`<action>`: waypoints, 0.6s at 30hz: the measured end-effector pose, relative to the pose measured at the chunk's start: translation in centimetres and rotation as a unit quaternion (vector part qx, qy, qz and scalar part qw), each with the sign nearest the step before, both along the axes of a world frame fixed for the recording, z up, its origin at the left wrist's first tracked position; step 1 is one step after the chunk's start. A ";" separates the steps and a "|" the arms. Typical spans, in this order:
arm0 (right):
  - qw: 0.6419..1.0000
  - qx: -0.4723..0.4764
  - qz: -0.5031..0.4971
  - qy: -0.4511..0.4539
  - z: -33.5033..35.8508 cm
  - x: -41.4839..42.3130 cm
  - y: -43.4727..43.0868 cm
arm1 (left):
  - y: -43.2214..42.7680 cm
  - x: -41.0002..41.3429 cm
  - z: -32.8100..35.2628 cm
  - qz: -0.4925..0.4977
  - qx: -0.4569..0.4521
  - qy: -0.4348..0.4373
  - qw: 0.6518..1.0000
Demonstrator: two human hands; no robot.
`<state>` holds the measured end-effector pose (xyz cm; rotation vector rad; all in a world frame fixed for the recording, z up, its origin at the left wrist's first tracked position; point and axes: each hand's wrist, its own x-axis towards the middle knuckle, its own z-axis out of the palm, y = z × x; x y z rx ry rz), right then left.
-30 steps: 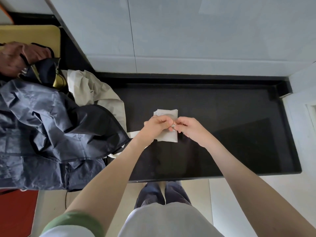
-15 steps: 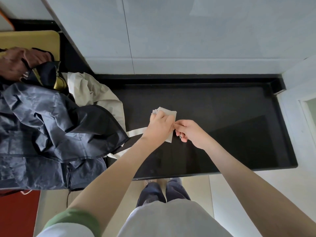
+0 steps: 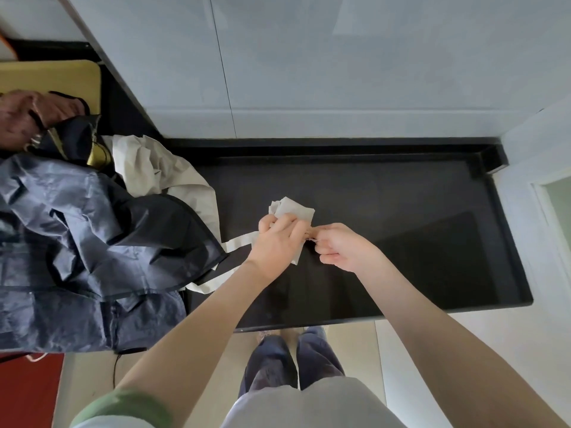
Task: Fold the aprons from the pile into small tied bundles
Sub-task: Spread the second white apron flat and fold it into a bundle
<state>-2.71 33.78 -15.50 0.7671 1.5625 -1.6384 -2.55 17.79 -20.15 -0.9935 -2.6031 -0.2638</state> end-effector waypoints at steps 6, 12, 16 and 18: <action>1.000 0.001 -0.016 0.011 -0.4 0.6 -0.3 | 0.7 0.6 0.5 0.175 0.169 -0.055 0.969; 0.998 0.009 -0.046 0.039 0.0 1.1 -1.0 | 0.7 0.4 0.1 0.094 0.208 -0.186 0.956; 0.996 0.036 -0.063 0.042 0.2 1.0 -1.6 | 0.7 0.0 0.7 0.090 0.201 -0.229 0.948; 0.995 0.060 -0.065 0.036 0.2 1.0 -1.9 | 0.6 -0.1 0.6 0.060 0.185 -0.224 0.955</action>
